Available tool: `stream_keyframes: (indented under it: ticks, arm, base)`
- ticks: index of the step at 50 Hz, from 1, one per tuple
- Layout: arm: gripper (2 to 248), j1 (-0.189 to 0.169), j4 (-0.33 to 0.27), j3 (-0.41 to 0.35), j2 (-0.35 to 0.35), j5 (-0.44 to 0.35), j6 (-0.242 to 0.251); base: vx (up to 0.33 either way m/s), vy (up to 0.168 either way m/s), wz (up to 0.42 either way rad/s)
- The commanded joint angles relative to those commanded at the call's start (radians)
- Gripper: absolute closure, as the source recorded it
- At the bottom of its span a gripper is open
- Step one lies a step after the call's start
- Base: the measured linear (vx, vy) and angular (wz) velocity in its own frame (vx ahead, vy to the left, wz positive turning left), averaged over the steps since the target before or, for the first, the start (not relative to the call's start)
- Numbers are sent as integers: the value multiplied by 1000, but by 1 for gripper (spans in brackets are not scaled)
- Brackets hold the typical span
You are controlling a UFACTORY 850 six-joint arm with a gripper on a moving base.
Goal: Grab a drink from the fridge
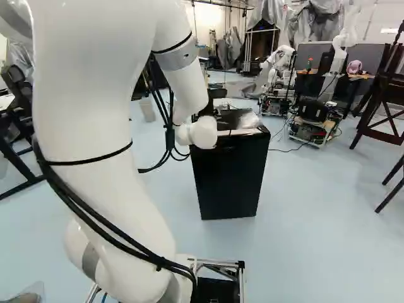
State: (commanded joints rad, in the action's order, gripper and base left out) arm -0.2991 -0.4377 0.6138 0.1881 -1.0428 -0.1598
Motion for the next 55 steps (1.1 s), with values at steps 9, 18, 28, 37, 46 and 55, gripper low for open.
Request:
stream_keyframes:
  ticks: [9, 18, 28, 37, 46, 55]
  arm:
    - [155, 26, 38, -46, -41, 15, 14]
    - [155, 57, 84, -101, -89, 33, 31]
    - [155, 98, 143, -172, -153, 56, 52]
    - [155, 139, 203, -245, -217, 79, 74]
    - [155, 178, 260, -313, -278, 101, 95]
    - [155, 211, 308, -371, -329, 120, 113]
  base:
    - [0, 0, 0]
    - [0, 0, 0]
    - [0, 0, 0]
    - [0, 0, 0]
    - [0, 0, 0]
    - [0, 0, 0]
